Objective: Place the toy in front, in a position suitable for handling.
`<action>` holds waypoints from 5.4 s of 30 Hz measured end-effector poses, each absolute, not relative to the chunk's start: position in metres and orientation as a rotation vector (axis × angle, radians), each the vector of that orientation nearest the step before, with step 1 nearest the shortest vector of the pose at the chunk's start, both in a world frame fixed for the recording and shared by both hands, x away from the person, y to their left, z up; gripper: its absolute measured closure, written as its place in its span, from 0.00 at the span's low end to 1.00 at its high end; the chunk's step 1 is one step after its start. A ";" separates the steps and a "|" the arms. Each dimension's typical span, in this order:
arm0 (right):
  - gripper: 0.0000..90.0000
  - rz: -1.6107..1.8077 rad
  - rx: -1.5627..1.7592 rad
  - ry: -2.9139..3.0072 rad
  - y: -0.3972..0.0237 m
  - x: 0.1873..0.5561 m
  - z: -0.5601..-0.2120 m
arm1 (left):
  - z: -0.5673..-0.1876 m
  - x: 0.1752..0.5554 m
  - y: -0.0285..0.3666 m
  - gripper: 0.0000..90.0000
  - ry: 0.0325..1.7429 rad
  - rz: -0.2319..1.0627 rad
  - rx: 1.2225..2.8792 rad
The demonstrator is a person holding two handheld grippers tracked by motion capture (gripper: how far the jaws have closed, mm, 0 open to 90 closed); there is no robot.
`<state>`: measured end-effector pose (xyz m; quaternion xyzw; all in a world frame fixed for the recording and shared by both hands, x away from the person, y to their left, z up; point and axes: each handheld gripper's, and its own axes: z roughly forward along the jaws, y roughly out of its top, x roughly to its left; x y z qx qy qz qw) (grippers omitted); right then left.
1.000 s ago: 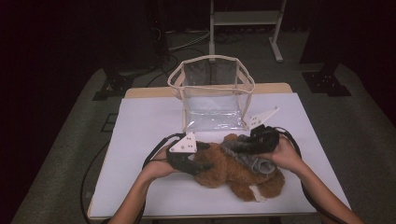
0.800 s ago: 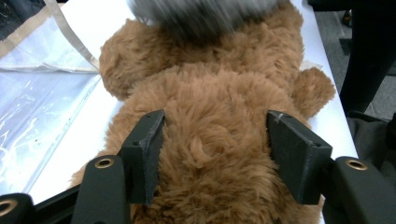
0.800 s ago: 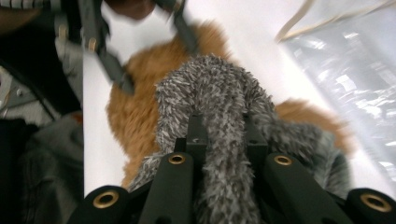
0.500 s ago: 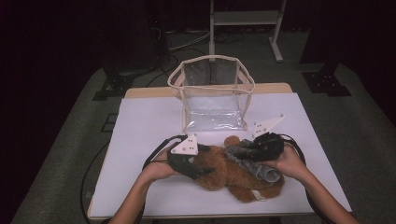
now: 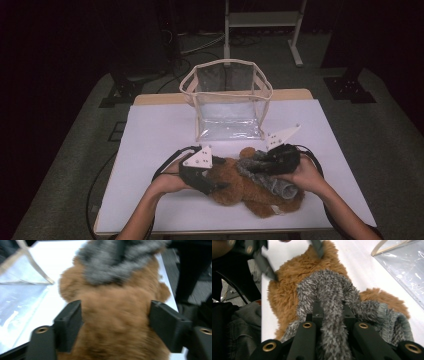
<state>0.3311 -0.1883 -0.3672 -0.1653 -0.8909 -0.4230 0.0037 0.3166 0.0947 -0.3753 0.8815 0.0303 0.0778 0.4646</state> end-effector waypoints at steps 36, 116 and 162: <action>0.87 -1.456 -0.561 -2.765 -0.197 0.330 -0.360 | -0.369 0.320 0.087 0.56 0.079 0.275 2.322; 0.86 -1.418 -0.692 -2.801 -0.233 0.362 -0.345 | -0.373 0.295 0.117 0.46 -0.027 0.218 2.304; 0.86 -1.404 -0.547 -2.766 -0.179 0.370 -0.332 | -0.374 0.299 0.112 0.45 -0.009 0.231 2.291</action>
